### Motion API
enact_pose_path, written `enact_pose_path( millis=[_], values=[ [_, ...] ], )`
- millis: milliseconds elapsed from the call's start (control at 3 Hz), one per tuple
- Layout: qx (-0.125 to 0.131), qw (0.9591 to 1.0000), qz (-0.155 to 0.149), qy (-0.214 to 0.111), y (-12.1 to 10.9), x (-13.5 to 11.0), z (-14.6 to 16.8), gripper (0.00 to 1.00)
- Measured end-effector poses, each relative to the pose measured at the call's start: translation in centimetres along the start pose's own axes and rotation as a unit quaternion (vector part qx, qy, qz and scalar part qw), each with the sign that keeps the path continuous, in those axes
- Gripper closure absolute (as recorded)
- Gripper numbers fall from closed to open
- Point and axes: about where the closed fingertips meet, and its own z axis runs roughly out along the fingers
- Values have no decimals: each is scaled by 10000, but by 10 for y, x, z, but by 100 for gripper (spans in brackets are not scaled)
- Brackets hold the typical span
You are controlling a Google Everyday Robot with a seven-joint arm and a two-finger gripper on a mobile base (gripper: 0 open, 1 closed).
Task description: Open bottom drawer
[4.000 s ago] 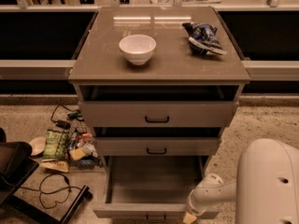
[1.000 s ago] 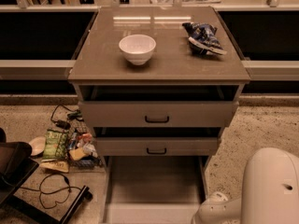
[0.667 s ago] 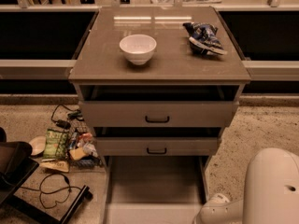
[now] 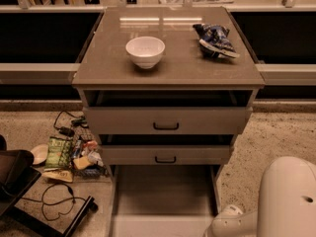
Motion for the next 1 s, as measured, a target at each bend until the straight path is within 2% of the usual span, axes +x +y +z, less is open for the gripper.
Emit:
enact_pose_path(
  millis=[667, 1000],
  values=[
    [0, 10000, 0, 0, -1, -2, 0, 100],
    [0, 10000, 0, 0, -2, -2, 0, 82]
  ],
)
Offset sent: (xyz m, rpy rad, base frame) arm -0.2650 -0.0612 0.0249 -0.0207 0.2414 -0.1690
